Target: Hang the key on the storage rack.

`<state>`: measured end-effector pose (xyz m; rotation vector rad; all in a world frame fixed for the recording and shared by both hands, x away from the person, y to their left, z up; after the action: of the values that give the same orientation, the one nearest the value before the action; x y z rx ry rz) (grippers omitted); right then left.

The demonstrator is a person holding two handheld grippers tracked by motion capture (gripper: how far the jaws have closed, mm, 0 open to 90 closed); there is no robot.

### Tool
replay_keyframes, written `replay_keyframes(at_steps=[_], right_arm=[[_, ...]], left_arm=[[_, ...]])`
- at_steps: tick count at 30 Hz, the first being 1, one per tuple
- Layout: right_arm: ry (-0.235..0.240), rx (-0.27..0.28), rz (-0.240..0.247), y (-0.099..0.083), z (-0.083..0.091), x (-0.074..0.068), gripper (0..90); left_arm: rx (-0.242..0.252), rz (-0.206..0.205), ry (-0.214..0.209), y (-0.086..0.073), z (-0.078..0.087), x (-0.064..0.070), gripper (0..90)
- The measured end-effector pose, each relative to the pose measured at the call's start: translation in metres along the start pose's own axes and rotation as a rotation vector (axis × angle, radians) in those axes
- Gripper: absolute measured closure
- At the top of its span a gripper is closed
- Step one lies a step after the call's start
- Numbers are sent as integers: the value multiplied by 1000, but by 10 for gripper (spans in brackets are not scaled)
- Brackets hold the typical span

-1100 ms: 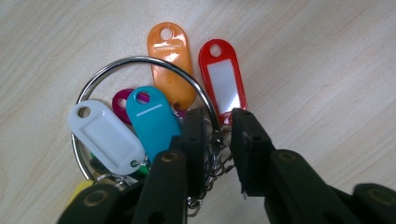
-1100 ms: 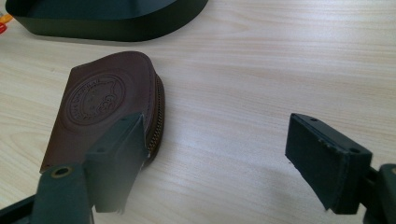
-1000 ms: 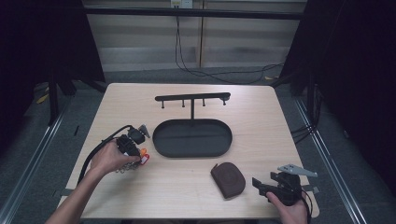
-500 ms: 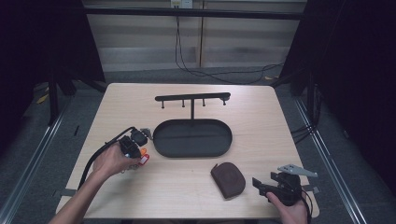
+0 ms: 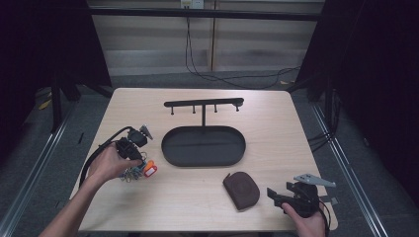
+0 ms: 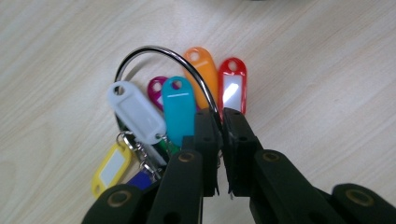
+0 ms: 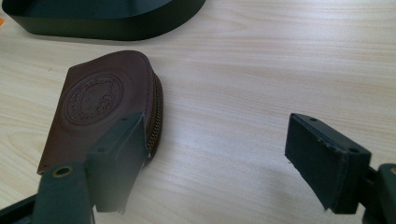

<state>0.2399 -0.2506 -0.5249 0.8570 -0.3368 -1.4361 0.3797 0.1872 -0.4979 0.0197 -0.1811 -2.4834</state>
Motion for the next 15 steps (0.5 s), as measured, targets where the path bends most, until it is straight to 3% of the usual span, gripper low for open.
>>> replay_keyframes(at_steps=[5, 15], right_arm=[[0, -1, -4, 0, 0, 0, 205], [0, 0, -4, 0, 0, 0, 206]], left_arm=[[11, 9, -11, -5, 10, -5, 852], [6, 37, 47, -10, 31, -14, 854]])
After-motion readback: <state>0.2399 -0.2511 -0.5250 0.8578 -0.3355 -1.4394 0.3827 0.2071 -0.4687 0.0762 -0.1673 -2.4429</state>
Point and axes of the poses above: each handheld gripper's, and its own axes: z roughly backward along the jaws, y roughly out of its top, x roughly to its right, the point moved 8 cm from there along -z, roughly forward along the jaws, and after that the axes turned 7 degrees about -z, right-handed, at the moved point
